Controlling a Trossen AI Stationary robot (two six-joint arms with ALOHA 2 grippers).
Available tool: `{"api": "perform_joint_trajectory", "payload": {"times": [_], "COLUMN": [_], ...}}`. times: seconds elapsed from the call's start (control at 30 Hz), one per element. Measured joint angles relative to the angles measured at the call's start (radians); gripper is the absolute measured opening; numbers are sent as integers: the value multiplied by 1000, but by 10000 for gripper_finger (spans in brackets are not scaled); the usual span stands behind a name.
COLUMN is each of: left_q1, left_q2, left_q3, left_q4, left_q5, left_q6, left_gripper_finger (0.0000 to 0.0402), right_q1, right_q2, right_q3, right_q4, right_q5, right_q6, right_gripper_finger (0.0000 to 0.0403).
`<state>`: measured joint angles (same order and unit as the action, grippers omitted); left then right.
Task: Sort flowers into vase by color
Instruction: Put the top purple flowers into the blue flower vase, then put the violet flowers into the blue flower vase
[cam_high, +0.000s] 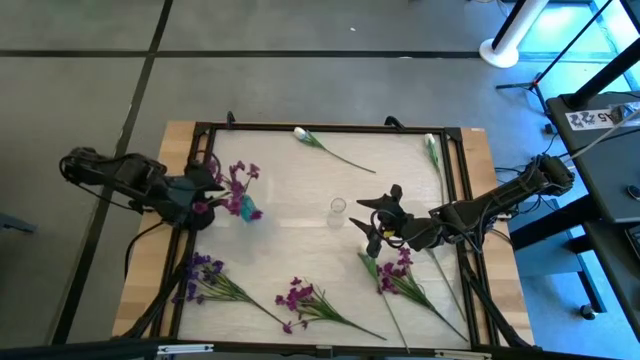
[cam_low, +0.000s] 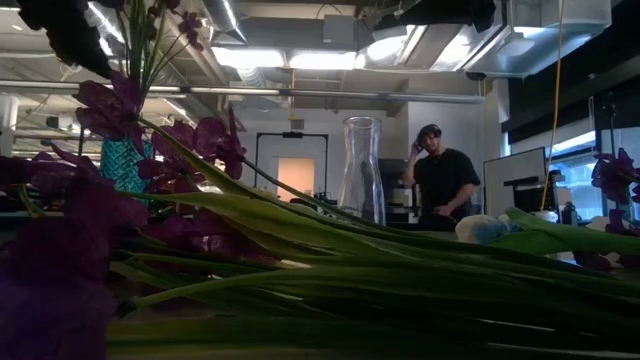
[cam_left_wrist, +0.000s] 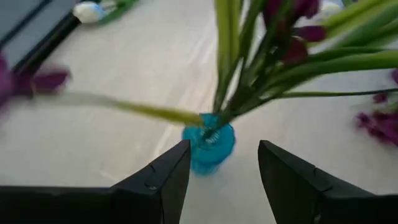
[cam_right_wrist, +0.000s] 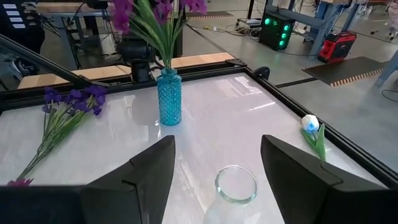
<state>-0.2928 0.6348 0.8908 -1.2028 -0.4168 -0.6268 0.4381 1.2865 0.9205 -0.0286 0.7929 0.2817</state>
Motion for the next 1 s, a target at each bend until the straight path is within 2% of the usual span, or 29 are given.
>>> {"api": "perform_joint_trajectory", "payload": {"times": [0.13, 0.37, 0.6, 0.77, 1.0], "left_q1": [0, -1, -2, -3, -3], "left_q2": [22, 14, -8, -9, -3], "left_q3": [78, 212, 305, 367, 387], "left_q4": [-60, -155, -146, 6, 308], "left_q5": [80, 316, 377, 403, 570], "left_q6": [-29, -123, -131, -40, 114], "left_gripper_finger": [182, 182, 183, 183, 183], "right_q1": [0, 0, 0, 0, 0], "right_q2": [0, 0, 0, 0, 0], "right_q3": [0, 0, 0, 0, 0], "right_q4": [-6, -15, -19, -20, -20], "right_q5": [0, -1, -1, -1, -1], "right_q6": [0, -2, -2, -36, -52], "right_gripper_finger": [237, 237, 237, 237, 237]}}
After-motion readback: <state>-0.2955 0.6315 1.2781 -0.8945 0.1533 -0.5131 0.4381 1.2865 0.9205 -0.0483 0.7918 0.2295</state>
